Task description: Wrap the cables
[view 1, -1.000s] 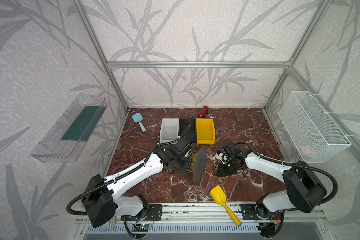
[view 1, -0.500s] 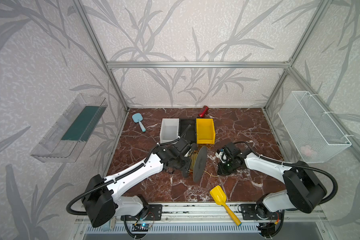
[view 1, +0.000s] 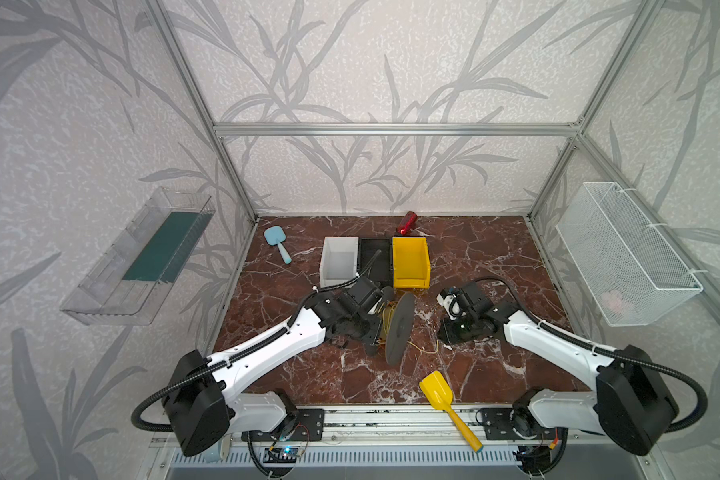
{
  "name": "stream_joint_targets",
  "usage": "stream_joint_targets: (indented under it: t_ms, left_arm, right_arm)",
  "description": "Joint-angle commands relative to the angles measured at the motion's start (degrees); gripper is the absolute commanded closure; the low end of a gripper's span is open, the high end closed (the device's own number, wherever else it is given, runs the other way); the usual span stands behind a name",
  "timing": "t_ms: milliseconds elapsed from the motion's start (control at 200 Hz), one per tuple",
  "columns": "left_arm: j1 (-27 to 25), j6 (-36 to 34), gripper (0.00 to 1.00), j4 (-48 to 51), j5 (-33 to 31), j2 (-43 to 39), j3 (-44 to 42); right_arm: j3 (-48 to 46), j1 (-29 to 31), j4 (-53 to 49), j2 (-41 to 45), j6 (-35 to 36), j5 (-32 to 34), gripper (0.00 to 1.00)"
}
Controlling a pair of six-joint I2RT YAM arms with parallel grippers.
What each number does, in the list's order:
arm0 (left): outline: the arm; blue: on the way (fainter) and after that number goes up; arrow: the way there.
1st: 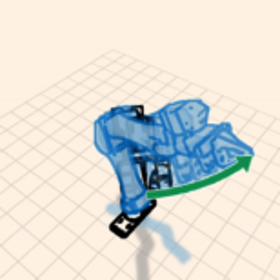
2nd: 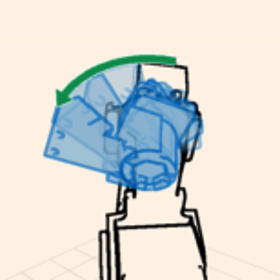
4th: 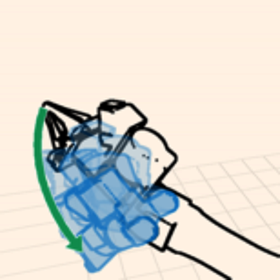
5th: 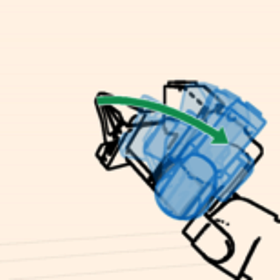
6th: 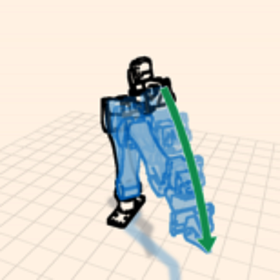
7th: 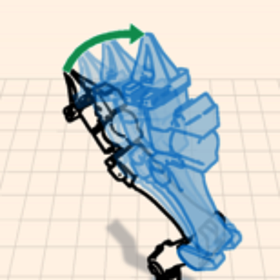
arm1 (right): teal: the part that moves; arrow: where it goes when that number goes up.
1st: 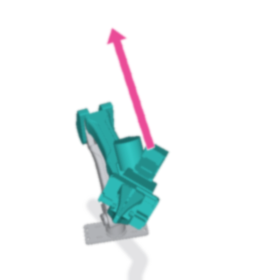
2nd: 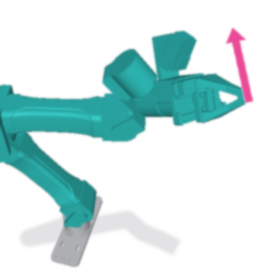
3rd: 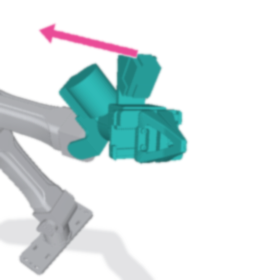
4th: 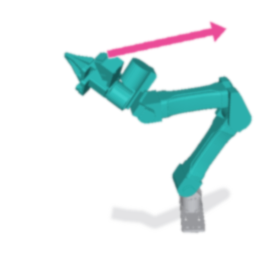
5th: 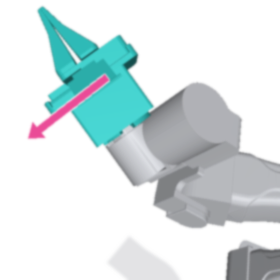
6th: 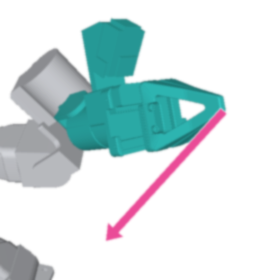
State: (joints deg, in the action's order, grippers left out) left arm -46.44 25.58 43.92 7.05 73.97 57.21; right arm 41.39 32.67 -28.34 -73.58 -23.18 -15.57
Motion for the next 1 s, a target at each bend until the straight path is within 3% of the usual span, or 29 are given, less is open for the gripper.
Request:
stream_joint_targets:
  t_ms: [0, 170, 415, 550, 645, 745, 885, 995]
  left_arm:
    - [-0.23, 0.21, 1.00, 3.80, -1.34, 0.30, -1.73]
    - [-0.24, 0.11, 1.00, 3.67, -1.11, 0.46, -2.01]
    - [-0.23, 0.16, 1.00, 3.74, -1.30, 0.47, -2.19]
    - [-0.23, 0.25, 1.00, 3.67, -1.29, 0.71, -2.36]
    - [-0.24, 0.16, 1.00, 3.62, -1.28, 0.91, -2.26]
    - [-0.23, 0.01, 1.00, 3.65, -1.12, 1.13, -2.21]
    - [-0.23, 0.07, 1.00, 3.72, -0.84, 1.38, -2.24]
    - [-0.23, 0.26, 1.00, 3.71, -0.55, 1.17, -2.64]
  right_arm:
    - [-1.33, 0.11, -1.68, 3.00, -2.02, 2.81, 0.55]
    - [-4.16, 0.07, 2.93, 2.66, -4.82, -0.51, 0.45]
    - [-6.06, 1.54, 9.51, -2.74, -6.09, -2.74, 0.52]
    - [-5.90, 2.05, 10.39, -4.13, -6.33, -2.09, 0.63]
    - [-6.05, 2.32, 10.98, -5.02, -6.52, -2.03, 0.76]
    - [-6.32, 2.49, 11.54, -5.52, -6.79, -1.68, 0.81]
    - [-6.30, 2.55, 11.52, -6.04, -6.61, -0.23, 1.00]
    - [-5.16, 2.49, 10.37, -5.43, -5.82, 1.82, 1.00]
